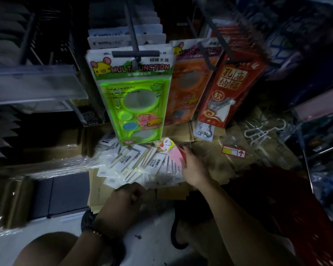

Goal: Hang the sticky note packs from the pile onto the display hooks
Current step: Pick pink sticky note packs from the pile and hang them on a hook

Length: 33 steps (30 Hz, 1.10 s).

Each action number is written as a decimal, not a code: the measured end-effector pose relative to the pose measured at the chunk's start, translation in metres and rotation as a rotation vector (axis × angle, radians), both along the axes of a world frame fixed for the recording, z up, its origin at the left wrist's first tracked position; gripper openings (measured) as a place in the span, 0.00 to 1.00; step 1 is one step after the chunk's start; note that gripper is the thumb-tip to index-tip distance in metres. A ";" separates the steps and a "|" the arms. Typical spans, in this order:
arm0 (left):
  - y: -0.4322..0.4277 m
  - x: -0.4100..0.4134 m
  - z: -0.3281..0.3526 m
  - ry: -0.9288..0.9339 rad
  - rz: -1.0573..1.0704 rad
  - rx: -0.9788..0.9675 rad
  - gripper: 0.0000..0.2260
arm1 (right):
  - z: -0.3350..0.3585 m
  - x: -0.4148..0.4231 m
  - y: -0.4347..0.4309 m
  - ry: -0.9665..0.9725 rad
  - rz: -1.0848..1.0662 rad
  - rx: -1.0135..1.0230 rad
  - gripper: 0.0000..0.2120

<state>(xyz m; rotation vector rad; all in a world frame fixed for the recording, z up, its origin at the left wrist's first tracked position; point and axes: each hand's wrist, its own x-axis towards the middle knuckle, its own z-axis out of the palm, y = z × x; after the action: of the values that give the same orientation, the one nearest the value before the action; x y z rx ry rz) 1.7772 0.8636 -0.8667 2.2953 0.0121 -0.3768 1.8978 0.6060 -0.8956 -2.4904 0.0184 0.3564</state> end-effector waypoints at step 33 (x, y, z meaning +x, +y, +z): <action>0.025 -0.098 0.214 0.053 0.338 -1.225 0.27 | 0.261 -0.153 0.079 -0.107 0.075 0.760 0.32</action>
<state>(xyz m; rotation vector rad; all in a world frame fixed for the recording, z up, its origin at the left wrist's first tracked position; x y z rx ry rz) 1.6789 0.8884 -0.6524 1.0436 0.1505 -0.1725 1.7450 0.6852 -0.6346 -1.7542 -0.2158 0.2053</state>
